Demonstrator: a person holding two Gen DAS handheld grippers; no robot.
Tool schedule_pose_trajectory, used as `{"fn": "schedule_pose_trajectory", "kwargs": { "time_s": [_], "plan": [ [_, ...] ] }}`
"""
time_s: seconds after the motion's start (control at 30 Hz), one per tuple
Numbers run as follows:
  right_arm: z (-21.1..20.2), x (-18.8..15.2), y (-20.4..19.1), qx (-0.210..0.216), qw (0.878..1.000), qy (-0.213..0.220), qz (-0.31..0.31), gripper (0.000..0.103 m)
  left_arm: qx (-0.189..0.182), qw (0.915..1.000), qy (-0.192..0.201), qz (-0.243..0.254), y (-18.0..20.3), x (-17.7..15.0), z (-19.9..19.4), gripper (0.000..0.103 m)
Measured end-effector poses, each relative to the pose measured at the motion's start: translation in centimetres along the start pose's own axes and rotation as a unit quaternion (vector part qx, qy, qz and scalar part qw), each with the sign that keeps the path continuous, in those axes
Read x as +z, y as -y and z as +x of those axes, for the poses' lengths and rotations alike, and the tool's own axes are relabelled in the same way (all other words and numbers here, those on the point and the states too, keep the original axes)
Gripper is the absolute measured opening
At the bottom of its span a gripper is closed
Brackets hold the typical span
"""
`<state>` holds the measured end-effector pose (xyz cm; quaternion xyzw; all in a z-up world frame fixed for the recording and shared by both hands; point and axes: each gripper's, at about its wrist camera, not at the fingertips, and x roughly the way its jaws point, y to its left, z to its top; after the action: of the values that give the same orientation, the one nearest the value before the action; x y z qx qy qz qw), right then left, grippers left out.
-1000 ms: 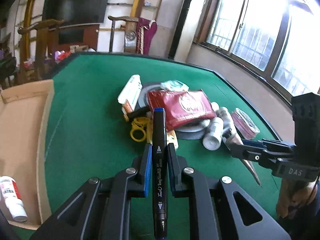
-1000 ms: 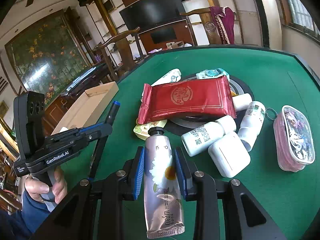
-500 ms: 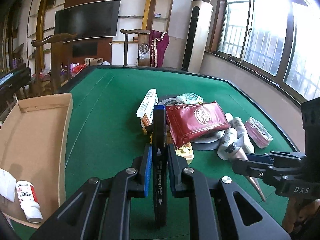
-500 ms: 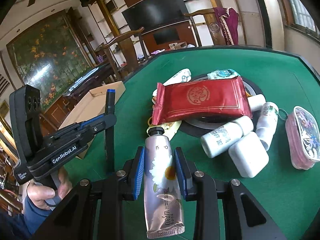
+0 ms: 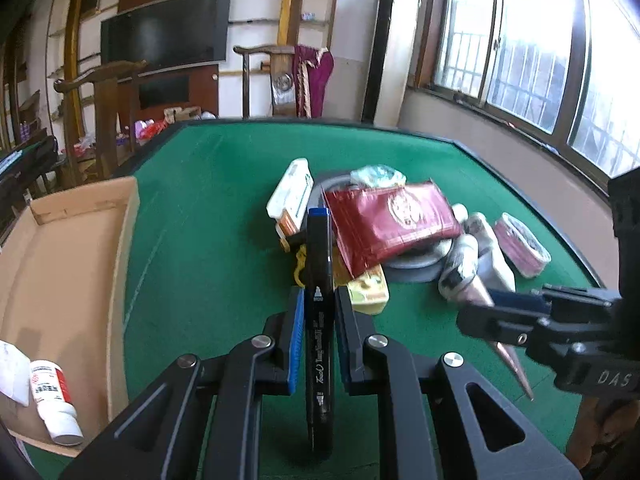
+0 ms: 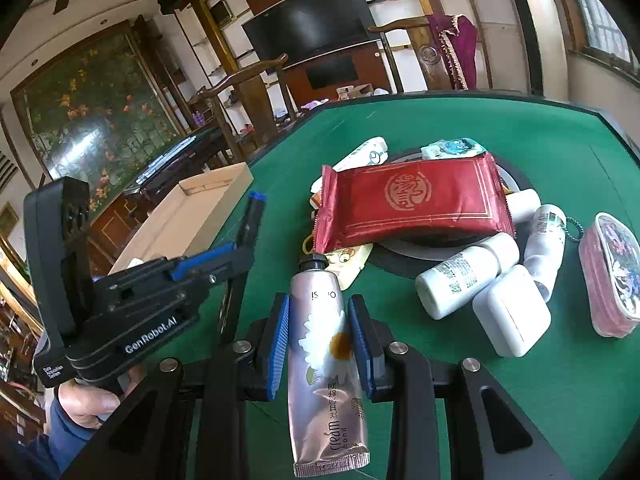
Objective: Organize objects
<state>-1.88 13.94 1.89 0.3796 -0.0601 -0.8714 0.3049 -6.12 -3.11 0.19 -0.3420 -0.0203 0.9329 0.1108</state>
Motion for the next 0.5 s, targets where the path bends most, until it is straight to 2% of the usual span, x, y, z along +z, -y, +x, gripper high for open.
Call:
{"fn": "schedule_pose_trajectory", "kwargs": {
  "time_s": [0.2,0.5],
  "plan": [
    [-0.1,-0.1,0.4,-0.002,1.000,-0.001,0.008,0.032,-0.020,0.9990,-0.034,-0.023,-0.8,-0.4,1.1,0.014],
    [-0.4,0.1,0.5,0.004,1.000,0.008,0.011,0.032,-0.032,0.9990,-0.002,-0.032,-0.9,-0.1,0.0,0.014]
  ]
}}
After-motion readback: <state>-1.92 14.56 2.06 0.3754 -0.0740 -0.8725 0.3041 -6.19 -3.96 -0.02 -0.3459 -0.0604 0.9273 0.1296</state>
